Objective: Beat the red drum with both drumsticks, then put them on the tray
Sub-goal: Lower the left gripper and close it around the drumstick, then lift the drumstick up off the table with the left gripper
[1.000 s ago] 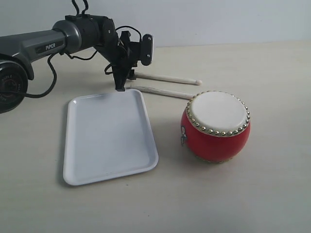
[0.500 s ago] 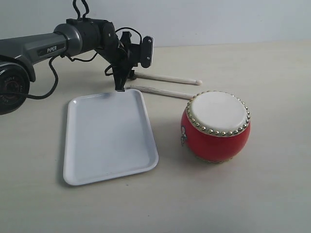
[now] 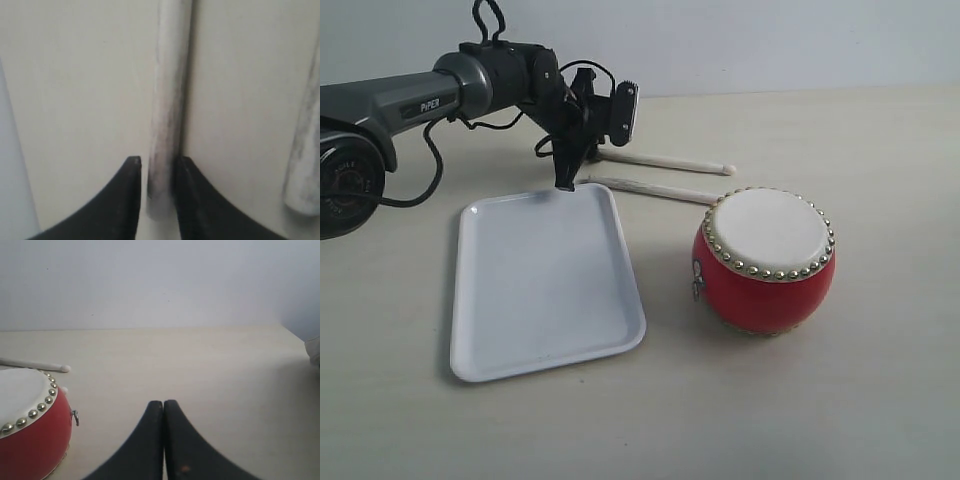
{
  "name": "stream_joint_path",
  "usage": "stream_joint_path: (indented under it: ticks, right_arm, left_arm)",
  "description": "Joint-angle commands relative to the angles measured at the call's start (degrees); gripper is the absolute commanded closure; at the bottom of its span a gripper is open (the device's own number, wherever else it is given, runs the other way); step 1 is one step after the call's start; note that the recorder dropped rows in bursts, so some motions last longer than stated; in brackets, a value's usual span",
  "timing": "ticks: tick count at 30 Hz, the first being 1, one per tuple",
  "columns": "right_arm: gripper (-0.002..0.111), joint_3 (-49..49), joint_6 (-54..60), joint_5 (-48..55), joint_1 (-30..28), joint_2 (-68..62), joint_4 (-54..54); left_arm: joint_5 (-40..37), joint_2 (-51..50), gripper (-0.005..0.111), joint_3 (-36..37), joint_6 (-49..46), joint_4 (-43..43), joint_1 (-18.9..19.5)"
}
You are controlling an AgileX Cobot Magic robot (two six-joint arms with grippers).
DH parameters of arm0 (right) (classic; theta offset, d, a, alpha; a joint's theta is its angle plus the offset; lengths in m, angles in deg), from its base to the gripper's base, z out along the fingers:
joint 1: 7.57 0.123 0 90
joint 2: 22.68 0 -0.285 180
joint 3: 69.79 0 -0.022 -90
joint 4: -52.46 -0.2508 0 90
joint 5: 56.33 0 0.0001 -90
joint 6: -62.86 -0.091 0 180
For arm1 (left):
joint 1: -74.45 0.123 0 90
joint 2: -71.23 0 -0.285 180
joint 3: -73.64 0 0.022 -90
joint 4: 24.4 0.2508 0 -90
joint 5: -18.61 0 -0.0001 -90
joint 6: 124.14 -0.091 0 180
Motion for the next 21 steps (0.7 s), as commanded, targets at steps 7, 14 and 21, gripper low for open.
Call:
stream_joint_path:
  ticks: [7,14,21]
  right_arm:
    - [0.108,0.27,0.17,-0.46,-0.46,0.39,-0.20]
    - [0.108,0.27,0.17,-0.46,-0.46,0.39,-0.20]
    - [0.108,0.27,0.17,-0.46,-0.46,0.39,-0.20]
  left_arm:
    - [-5.02,-1.32,0.107,0.22,-0.69,-0.49,0.18]
    - [-4.73,-0.12,0.107,0.22,-0.08,-0.38,0.18]
    - [-4.31,4.85,0.107,0.22,3.08,-0.38,0.18]
